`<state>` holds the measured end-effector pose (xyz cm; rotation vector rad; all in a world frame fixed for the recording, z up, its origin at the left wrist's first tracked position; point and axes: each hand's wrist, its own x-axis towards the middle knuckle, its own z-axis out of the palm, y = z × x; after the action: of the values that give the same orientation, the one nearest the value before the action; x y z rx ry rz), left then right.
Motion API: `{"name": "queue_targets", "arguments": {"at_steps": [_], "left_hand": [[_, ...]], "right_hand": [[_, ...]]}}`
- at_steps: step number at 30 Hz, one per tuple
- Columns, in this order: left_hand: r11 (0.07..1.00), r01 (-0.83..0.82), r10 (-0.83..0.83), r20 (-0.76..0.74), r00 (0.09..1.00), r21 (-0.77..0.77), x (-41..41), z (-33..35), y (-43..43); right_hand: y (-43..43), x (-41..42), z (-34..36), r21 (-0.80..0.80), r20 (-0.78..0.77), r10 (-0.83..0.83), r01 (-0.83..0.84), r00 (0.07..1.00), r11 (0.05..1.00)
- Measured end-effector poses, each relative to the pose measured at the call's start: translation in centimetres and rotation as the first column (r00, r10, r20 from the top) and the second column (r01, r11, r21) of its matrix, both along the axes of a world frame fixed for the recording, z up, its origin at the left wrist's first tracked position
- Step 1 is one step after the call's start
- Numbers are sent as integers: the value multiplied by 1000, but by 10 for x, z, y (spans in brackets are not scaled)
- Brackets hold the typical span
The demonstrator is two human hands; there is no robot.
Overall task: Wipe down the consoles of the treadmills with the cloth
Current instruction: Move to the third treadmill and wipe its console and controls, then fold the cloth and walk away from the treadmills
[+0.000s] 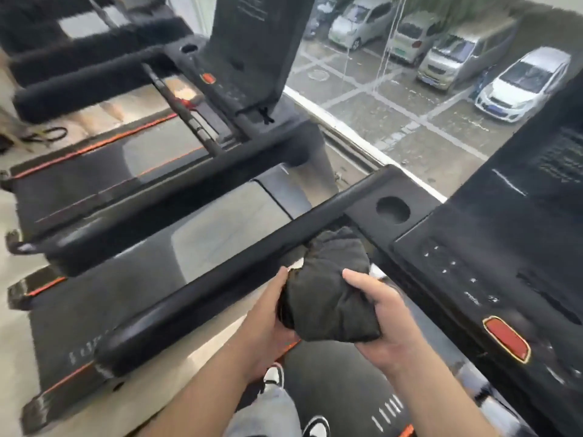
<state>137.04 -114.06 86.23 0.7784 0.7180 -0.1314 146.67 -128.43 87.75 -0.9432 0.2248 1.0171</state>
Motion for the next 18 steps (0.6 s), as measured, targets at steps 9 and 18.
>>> {"name": "queue_targets", "arguments": {"at_steps": [9,18], "left_hand": [[921,-357,367,36,930,-157,-146,-31,89],[670,-721,739,-67,671,176,-349,-42,172]], "right_hand": [[119,-99,-7,-138,70,409,-397,910,907],[287,-265,-37,-376,156,796,-710,585,595]]}}
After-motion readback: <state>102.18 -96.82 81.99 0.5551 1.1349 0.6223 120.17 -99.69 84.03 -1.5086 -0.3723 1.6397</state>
